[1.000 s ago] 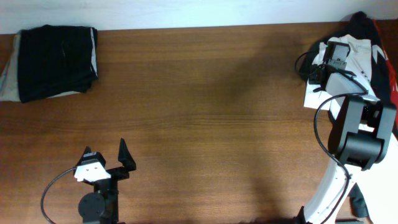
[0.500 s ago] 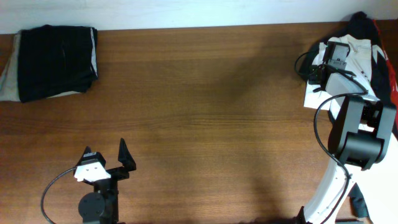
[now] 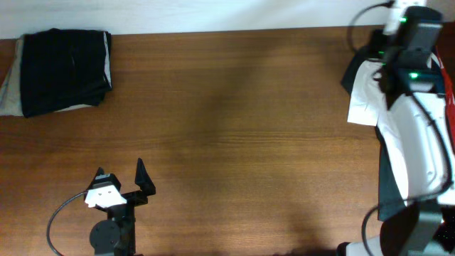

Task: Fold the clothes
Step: 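Drag the white T-shirt leftward to the table center and release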

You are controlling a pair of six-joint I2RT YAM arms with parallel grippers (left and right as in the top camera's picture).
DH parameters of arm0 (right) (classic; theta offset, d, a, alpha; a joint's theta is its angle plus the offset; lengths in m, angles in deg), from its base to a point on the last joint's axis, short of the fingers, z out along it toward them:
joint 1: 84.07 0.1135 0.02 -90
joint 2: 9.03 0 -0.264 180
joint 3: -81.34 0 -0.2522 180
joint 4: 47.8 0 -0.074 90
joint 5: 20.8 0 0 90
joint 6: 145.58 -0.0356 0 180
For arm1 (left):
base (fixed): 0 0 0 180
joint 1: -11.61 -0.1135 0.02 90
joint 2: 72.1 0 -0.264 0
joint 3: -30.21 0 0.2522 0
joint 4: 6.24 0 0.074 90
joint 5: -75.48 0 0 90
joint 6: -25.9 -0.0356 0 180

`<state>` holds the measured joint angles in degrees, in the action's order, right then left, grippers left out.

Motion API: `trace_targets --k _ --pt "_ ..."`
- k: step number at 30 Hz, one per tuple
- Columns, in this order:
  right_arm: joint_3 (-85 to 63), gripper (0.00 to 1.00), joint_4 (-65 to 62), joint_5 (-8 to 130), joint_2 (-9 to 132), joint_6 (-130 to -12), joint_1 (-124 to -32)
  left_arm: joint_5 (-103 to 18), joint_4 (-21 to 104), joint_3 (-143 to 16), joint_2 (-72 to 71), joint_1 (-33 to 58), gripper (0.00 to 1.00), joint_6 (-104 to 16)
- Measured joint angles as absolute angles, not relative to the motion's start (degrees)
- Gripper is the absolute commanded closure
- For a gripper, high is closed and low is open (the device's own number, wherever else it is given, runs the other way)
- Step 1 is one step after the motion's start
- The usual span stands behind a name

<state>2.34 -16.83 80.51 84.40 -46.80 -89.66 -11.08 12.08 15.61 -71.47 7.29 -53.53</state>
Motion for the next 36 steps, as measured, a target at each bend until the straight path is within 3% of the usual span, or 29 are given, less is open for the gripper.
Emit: trace_targets --k 4,10,11,14,17,18,19,22,26,30,36 --pt "2.3 0.96 -17.8 79.2 81.9 -49.2 -72.4 -11.1 12.1 15.6 -71.5 7.3 0.01 -53.6" --pt "2.3 0.96 -27.2 73.5 83.2 -61.6 -48.1 -11.1 12.1 15.6 -71.5 7.3 0.01 -53.6" --pt "2.3 0.92 -28.2 72.9 84.1 -63.5 -45.0 -11.1 12.1 15.6 -71.5 7.3 0.01 -53.5" --pt "2.3 0.46 -32.0 71.6 89.6 -70.0 -35.4 -11.1 12.1 15.6 -71.5 7.3 0.01 -53.5" --pt "2.3 0.22 -32.8 72.0 92.2 -72.3 -32.2 -11.1 12.1 15.6 -71.5 7.3 0.01 -53.5" --pt "2.3 0.15 -32.9 72.7 92.2 -72.2 -32.6 -11.1 12.1 15.6 -71.5 7.3 0.01 -53.5" --pt "2.3 0.01 -32.3 73.0 92.0 -71.8 -33.1 -11.1 12.1 15.6 -71.5 7.3 0.01 -53.5" --pt "2.3 0.01 -26.3 75.6 89.1 -71.8 -37.4 -11.1 12.1 15.6 -71.5 7.3 0.01 -53.6" --pt "3.1 0.01 -6.4 79.6 79.3 -71.8 -52.9 -11.1 12.1 15.6 -71.5 7.3 0.01 -53.5" --pt "3.2 0.01 7.8 81.0 78.5 -71.9 -68.8 -11.1 12.1 15.6 -71.5 7.3 0.01 -53.5" --pt "3.1 0.01 18.4 80.8 80.3 -71.9 -84.1 -11.1 12.1 15.6 -71.5 7.3 0.01 -53.5"
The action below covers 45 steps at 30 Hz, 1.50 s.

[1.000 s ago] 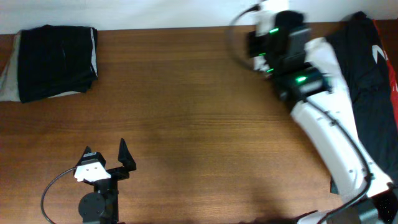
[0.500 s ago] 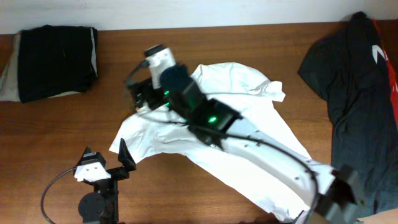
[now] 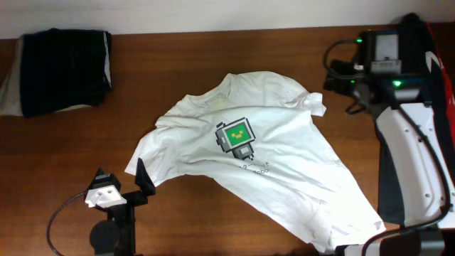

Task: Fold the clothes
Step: 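Drag the white T-shirt leftward to the table center and release, then grasp the T-shirt's left edge with the left gripper and pull left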

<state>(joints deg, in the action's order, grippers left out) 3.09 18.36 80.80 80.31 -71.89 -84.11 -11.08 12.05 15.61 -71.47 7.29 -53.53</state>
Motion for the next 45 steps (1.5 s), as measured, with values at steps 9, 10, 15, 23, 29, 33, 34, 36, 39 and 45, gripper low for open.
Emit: trace_targets --k 9,10,15,23,29,33,34,36,39,45 --pt "3.1 0.01 21.1 77.5 80.4 -71.9 -86.7 -17.4 11.0 15.6 -71.5 7.3 0.01 -53.5" --pt "3.1 0.01 21.1 77.4 80.4 -71.9 -86.7 -20.4 9.9 15.6 -71.5 7.3 0.01 -53.5" --pt "3.1 0.01 21.2 77.3 80.4 -71.9 -86.7 -35.4 0.8 15.8 -71.5 7.3 0.01 -51.3" --pt "3.1 0.01 21.2 77.1 80.5 -71.9 -86.7 -41.0 4.8 5.6 -62.2 7.3 0.01 -48.2" --pt "3.1 0.01 21.1 77.1 80.7 -71.9 -86.7 -45.9 15.3 -12.7 -32.7 7.2 0.01 -52.5" --pt "3.1 0.01 21.2 77.0 80.7 -71.9 -86.7 -46.2 19.8 -18.0 -20.3 7.2 0.01 -53.2" --pt "3.1 0.01 21.2 77.0 80.7 -71.9 -86.7 -45.4 24.1 -19.4 -17.1 7.2 0.01 -53.1" --pt "3.1 0.01 21.3 77.0 80.7 -71.9 -86.7 -44.0 30.7 -23.5 -7.7 6.9 0.01 -53.1" --pt "3.1 0.01 21.2 77.0 80.7 -71.9 -86.7 -43.2 36.4 -28.7 1.6 5.6 0.01 -53.2" --pt "3.1 0.01 21.2 77.0 80.8 -71.9 -86.7 -32.4 52.3 -42.6 15.1 3.4 0.01 -53.2"
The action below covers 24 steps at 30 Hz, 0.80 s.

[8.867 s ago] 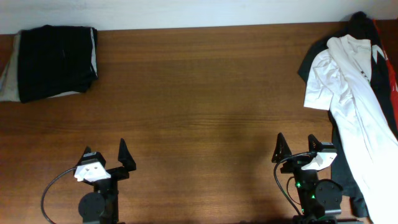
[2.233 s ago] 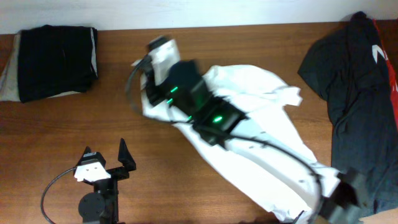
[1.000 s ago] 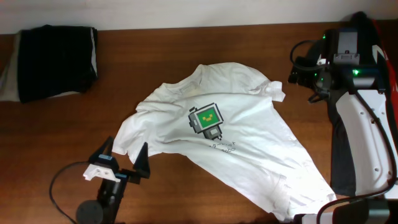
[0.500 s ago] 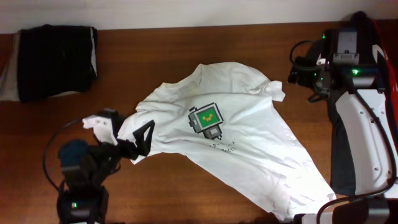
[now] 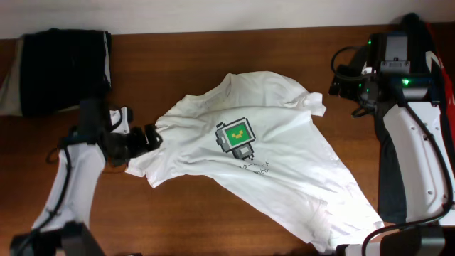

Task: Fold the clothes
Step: 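Grasp the T-shirt's left edge with the left gripper and pull left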

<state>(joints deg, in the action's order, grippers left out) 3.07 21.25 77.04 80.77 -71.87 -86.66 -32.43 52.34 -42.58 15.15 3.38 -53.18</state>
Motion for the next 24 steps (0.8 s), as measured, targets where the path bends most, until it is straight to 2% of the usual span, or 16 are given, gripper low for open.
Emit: trace_targets --k 7,13,20,21,24 --pt "3.1 0.01 21.2 77.0 80.8 -71.9 -86.7 -20.6 53.7 -45.6 19.3 3.2 0.01 -53.2" --pt "3.1 0.01 21.2 77.0 80.8 -71.9 -86.7 -18.3 53.3 -45.8 21.4 3.1 0.01 -54.0" --pt "3.1 0.01 21.2 77.0 80.8 -71.9 -86.7 -14.4 54.8 -45.9 31.9 3.1 0.02 -54.1" --pt "3.1 0.01 21.2 77.0 80.8 -71.9 -86.7 -13.5 55.0 -45.9 32.2 3.1 0.09 -54.1" --pt "3.1 0.01 21.2 77.0 80.8 -71.9 -86.7 -10.2 54.9 -45.9 32.3 3.1 0.19 -54.3"
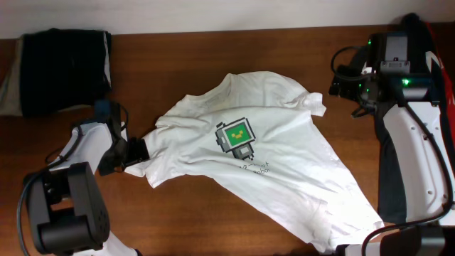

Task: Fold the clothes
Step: 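Grasp the T-shirt's left edge with the left gripper and pull left, then grasp the T-shirt's right side with the right gripper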

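Note:
A white T-shirt (284, 163) with a green robot print lies spread face up across the middle of the table, wrinkled, its hem toward the front right. My left gripper (134, 152) is low at the shirt's left sleeve edge, touching the cloth; its jaws are hidden from above. My right gripper (335, 83) stands open just right of the shirt's other sleeve (315, 104), apart from it.
A folded black garment (64, 67) lies at the back left on a pale one (7, 89). More clothes, red and dark (442, 67), sit at the right edge behind my right arm. The table's back edge (213, 30) runs along the top.
My left gripper has shifted a little toward the front and left, from the sleeve's upper corner to its lower edge, and the arm has swung nearer. The shirt and right arm are unchanged.
At first the table held no shirt; my right gripper was at the clothes on the right and my left arm rested near the front. Then the white shirt lay spread out with my right gripper beside its sleeve. My left arm later stood at the shirt's left sleeve, and is still there.

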You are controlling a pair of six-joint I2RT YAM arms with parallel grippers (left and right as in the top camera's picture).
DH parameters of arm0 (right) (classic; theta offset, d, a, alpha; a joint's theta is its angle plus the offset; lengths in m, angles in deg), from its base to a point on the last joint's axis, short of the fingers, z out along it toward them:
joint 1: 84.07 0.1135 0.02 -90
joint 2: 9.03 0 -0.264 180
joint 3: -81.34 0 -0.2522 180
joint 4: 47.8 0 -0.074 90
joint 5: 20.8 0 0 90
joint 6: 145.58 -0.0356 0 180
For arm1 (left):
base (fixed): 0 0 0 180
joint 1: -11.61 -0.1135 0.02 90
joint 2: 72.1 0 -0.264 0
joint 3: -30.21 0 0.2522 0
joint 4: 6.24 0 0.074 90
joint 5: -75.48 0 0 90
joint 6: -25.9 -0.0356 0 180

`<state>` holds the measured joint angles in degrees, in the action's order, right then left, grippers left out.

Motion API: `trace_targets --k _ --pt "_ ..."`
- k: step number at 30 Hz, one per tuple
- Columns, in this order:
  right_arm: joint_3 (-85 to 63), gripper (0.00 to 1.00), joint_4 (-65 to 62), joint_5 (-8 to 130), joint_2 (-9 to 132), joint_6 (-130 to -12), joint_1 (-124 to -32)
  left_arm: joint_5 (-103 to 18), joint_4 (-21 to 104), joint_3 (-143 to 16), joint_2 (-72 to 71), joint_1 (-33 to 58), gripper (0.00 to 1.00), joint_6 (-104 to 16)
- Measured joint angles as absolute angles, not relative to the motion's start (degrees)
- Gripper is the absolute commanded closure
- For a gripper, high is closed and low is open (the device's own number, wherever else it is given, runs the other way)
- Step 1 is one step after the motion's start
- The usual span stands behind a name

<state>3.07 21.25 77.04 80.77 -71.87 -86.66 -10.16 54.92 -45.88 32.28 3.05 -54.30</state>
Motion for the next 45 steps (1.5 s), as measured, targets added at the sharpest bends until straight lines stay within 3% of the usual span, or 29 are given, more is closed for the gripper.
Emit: trace_targets --k 1,4,7,9,12,15,18,20,21,30,45 --pt "3.1 0.01 21.2 77.0 80.8 -71.9 -86.7 -9.1 54.9 -45.9 32.3 3.0 0.25 -54.4" --pt "3.1 0.01 21.2 77.0 80.8 -71.9 -86.7 -8.1 54.8 -45.9 32.5 2.9 0.28 -54.7" --pt "3.1 0.01 21.2 77.0 80.8 -71.9 -86.7 -9.1 54.6 -45.9 32.8 2.8 0.42 -54.7" --pt "3.1 0.01 21.2 77.0 80.8 -71.9 -86.7 -10.7 54.4 -45.9 33.0 2.8 0.46 -54.9" --pt "3.1 0.01 21.2 77.0 80.8 -71.9 -86.7 -13.0 54.0 -45.9 33.3 2.8 0.62 -54.9" --pt "3.1 0.01 21.2 77.0 80.8 -71.9 -86.7 -14.1 53.7 -45.9 33.4 2.8 0.65 -54.9" --pt "3.1 0.01 21.2 77.0 80.8 -71.9 -86.7 -14.6 53.4 -45.5 33.4 2.8 0.77 -55.0" --pt "3.1 0.01 21.2 77.0 80.8 -71.9 -86.7 -14.9 53.1 -45.3 33.4 2.8 0.97 -54.8" --pt "3.1 0.01 21.2 77.0 80.8 -71.9 -86.7 -15.1 53.1 -45.3 33.4 2.8 0.99 -54.9" --pt "3.1 0.01 21.2 77.0 80.8 -71.9 -86.7 -16.0 50.9 -46.2 33.5 0.9 0.99 -53.9" --pt "3.1 0.01 21.2 77.0 80.8 -71.9 -86.7 -19.2 46.5 -52.1 33.6 -32.4 0.99 -47.0"
